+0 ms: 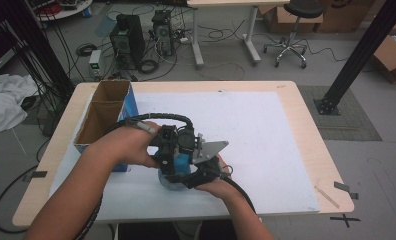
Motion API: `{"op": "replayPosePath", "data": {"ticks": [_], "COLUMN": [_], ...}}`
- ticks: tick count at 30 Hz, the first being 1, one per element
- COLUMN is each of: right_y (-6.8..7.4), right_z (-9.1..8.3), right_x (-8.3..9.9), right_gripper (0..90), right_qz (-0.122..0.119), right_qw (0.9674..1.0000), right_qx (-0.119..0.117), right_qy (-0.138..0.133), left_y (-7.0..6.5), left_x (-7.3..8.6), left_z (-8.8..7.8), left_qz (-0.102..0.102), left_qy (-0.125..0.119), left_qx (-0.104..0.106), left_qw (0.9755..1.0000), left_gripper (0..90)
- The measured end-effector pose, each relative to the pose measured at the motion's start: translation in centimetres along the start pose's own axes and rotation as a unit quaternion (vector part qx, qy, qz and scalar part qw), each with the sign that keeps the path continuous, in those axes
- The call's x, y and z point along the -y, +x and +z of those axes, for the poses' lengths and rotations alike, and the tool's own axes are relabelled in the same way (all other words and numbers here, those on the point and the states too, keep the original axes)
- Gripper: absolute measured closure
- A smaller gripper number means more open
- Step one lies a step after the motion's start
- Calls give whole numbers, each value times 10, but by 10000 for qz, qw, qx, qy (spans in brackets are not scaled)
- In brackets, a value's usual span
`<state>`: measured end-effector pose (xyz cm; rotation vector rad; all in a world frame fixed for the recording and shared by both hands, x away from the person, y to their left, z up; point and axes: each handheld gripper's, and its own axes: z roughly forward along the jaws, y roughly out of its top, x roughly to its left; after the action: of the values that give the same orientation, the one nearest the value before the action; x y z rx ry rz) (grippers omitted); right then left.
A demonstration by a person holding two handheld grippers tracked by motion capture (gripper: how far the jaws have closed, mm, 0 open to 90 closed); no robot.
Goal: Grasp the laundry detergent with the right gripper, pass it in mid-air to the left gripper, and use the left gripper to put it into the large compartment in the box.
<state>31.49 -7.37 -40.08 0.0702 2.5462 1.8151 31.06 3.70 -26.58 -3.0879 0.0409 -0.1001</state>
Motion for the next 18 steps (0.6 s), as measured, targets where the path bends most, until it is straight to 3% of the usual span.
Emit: {"op": "replayPosePath", "data": {"ticks": [8,13,18], "right_y": [2,7,8], "right_z": [-2,0,0], "right_x": [1,0,1], "right_gripper": [430,398,427], "right_qz": [-29,-339,-181], "right_qw": [9999,9992,9997], "right_qx": [83,199,51], "right_qy": [-68,73,166], "left_y": [0,0,-1], "left_x": [-3,-5,-8], "left_z": [-2,-2,0], "left_qz": [7,-14,30], "left_qy": [-6,19,31], "left_qx": [-4,101,121], "left_qw": [10000,9999,9999], "left_gripper": [389,389,389]}}
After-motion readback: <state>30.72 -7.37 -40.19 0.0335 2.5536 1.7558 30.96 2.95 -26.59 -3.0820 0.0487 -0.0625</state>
